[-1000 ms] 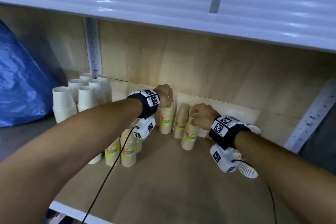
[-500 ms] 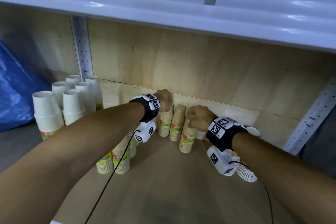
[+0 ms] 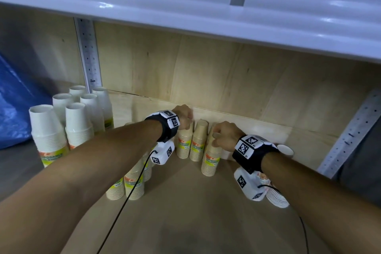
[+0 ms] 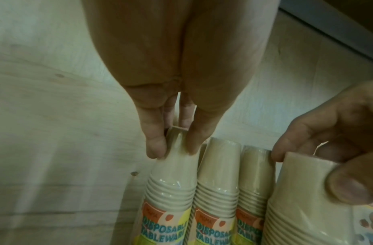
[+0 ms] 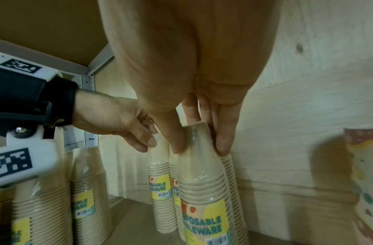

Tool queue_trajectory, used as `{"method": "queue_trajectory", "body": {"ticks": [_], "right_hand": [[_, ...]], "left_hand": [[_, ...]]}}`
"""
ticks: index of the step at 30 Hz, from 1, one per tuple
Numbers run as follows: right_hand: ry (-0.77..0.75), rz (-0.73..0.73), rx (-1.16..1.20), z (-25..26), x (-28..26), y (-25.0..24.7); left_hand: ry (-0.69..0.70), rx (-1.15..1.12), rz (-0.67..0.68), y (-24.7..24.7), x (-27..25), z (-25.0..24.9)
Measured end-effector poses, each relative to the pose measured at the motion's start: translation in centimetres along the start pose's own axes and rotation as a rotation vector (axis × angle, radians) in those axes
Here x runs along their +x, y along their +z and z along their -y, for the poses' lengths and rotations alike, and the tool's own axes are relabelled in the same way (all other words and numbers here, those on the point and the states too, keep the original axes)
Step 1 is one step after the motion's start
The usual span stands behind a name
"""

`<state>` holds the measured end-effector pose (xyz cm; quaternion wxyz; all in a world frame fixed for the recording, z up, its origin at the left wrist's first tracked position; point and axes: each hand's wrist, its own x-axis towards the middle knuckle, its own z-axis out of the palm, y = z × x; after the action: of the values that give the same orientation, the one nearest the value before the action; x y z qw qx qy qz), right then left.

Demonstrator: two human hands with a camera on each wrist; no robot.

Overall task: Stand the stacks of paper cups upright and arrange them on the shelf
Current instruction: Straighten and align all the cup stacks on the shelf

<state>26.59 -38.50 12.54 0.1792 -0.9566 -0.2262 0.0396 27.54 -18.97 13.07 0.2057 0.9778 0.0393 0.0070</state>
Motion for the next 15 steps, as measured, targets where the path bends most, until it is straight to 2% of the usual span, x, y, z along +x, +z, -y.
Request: {"method": "queue_trajectory", "body": {"ticks": [10,15], "right_hand": [[0.022,-0.010,0.013,-0.4,0.6,0.0],[0.011,-0.076,-0.034,0.4,0.8,-1.3]], "left_hand": [[-0.016,-0.013,-0.001,-0.4,0.0,0.0],[0.005,-0.035,-0.046,-2.6,-0.9,0.2]]}}
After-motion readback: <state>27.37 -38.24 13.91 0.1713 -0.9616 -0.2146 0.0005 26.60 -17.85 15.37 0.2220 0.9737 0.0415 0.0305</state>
